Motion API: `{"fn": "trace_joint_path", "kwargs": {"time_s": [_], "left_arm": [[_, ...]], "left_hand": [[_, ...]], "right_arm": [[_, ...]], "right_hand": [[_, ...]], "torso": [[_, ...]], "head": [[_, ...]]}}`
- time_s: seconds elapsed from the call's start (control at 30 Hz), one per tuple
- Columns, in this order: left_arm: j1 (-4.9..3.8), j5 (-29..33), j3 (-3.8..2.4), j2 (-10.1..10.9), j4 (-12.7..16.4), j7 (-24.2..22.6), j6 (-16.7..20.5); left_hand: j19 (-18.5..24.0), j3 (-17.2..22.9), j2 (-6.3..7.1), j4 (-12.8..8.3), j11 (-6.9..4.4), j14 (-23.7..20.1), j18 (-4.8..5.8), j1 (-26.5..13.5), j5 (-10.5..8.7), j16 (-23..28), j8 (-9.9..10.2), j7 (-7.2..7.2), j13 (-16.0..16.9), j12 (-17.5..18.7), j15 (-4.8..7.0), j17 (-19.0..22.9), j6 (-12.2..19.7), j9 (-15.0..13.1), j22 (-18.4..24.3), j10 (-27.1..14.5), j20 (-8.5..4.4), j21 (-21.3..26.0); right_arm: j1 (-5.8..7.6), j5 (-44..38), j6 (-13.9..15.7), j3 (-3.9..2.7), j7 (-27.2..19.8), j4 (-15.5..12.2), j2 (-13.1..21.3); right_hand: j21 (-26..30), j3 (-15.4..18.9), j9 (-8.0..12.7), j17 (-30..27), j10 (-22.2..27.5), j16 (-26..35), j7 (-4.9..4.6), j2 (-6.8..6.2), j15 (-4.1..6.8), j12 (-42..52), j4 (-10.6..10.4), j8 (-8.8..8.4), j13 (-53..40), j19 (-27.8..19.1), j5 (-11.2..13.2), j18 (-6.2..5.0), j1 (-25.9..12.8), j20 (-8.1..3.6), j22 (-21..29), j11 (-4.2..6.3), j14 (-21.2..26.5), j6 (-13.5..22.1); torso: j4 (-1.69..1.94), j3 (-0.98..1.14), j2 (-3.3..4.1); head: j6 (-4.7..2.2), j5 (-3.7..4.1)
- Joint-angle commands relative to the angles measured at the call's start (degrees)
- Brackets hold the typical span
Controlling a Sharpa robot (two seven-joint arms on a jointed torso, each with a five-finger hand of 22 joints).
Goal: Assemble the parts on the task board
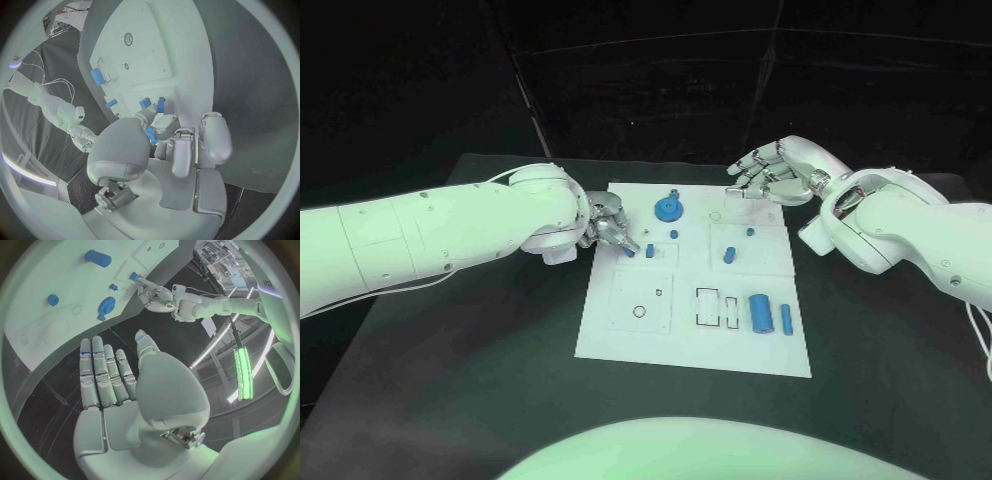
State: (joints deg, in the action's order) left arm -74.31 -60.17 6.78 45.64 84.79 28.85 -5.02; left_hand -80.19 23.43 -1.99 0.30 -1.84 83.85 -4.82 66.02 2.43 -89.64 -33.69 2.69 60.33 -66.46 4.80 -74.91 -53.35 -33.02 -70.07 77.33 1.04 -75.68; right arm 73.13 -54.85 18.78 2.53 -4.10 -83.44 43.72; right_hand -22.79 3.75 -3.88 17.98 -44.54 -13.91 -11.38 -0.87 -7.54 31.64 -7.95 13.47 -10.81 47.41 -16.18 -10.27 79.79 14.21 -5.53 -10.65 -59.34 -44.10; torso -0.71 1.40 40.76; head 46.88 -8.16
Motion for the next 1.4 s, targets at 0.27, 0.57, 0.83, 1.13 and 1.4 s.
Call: {"fn": "trace_joint_path", "kwargs": {"time_s": [0.27,0.57,0.83,1.13,1.4], "left_arm": [[0.13,-0.33,0.14,-1.17,-1.07,0.31,-3.31],[0.12,-0.33,0.16,-1.44,-1.2,0.37,-4.31],[0.12,-0.68,0.18,-1.31,-0.9,0.36,-4.56],[0.12,-0.88,0.18,-1.05,-0.74,0.31,-3.54],[0.11,-0.9,0.17,-1.04,-0.65,0.26,-3.05]], "left_hand": [[-0.3,7.24,-0.26,-6.25,-0.08,6.15,0.26,-0.81,0.24,-0.36,-0.02,-0.41,-0.28,0.39,0.35,-15.09,-0.09,-0.02,0.14,0.03,0.05,0.0],[-0.31,7.47,-0.23,-6.14,-0.07,6.15,0.27,-1.32,0.23,-0.36,-0.1,-0.43,-0.37,0.45,0.33,-15.09,-0.16,-0.1,0.1,0.04,0.07,0.0],[-0.45,7.61,0.11,-5.82,-0.24,6.15,0.32,-2.68,0.23,-0.36,-0.49,-0.67,-1.91,1.61,0.39,-15.09,-0.78,-0.35,-0.2,-0.25,0.06,-0.17],[-0.98,6.29,0.99,-3.56,-0.6,6.15,0.5,-7.19,0.24,-0.36,-0.95,-1.17,-2.28,1.67,0.64,-15.09,-2.11,-0.56,-1.18,0.46,-0.1,-0.82],[-1.2,5.84,0.59,-2.46,-0.81,6.15,0.57,-8.9,0.25,-0.36,-0.95,-1.41,-2.21,1.51,0.83,-15.09,-2.63,-0.55,-1.58,0.84,-0.26,-1.08]], "right_arm": [[0.11,1.43,0.87,-0.04,-1.52,-0.18,0.02],[0.11,1.46,0.81,-0.04,-1.52,-0.15,0.0],[0.1,1.47,0.74,-0.04,-1.52,-0.08,-0.04],[0.1,1.47,0.72,-0.04,-1.52,-0.02,-0.08],[0.1,1.47,0.76,-0.04,-1.5,-0.05,-0.11]], "right_hand": [[1.31,0.15,0.1,-1.25,-0.23,1.15,-3.08,0.7,-0.09,-0.28,0.64,0.5,1.73,1.02,-0.32,-0.22,-0.23,-0.02,0.74,-0.17,-0.69,0.72],[1.83,0.26,0.1,-1.72,-0.08,1.6,-3.14,0.77,-0.17,-0.22,0.82,0.61,2.34,1.2,-0.34,-0.21,-0.29,0.04,1.02,-0.24,-0.73,0.85],[2.12,0.32,0.1,-1.98,0.02,1.85,-3.19,0.8,-0.23,-0.19,0.92,0.66,2.67,1.28,-0.35,-0.2,-0.31,0.08,1.16,-0.29,-0.71,0.94],[2.6,0.4,0.1,-2.38,0.23,2.26,-3.26,0.88,-0.33,-0.14,1.1,0.75,3.18,1.36,-0.4,-0.19,-0.33,0.16,1.38,-0.38,-0.66,1.09],[2.92,0.4,0.1,-2.64,0.36,2.52,-3.31,0.98,-0.4,-0.09,1.23,0.82,3.49,1.38,-0.46,-0.18,-0.3,0.22,1.5,-0.43,-0.6,1.17]], "torso": [[-0.02,0.02,-0.02],[0.02,0.0,-0.02],[0.05,-0.03,0.0],[0.03,-0.03,-0.02],[-0.01,0.01,-0.01]], "head": [[0.23,0.12],[0.35,0.2],[0.42,0.26],[0.47,0.21],[0.44,0.22]]}}
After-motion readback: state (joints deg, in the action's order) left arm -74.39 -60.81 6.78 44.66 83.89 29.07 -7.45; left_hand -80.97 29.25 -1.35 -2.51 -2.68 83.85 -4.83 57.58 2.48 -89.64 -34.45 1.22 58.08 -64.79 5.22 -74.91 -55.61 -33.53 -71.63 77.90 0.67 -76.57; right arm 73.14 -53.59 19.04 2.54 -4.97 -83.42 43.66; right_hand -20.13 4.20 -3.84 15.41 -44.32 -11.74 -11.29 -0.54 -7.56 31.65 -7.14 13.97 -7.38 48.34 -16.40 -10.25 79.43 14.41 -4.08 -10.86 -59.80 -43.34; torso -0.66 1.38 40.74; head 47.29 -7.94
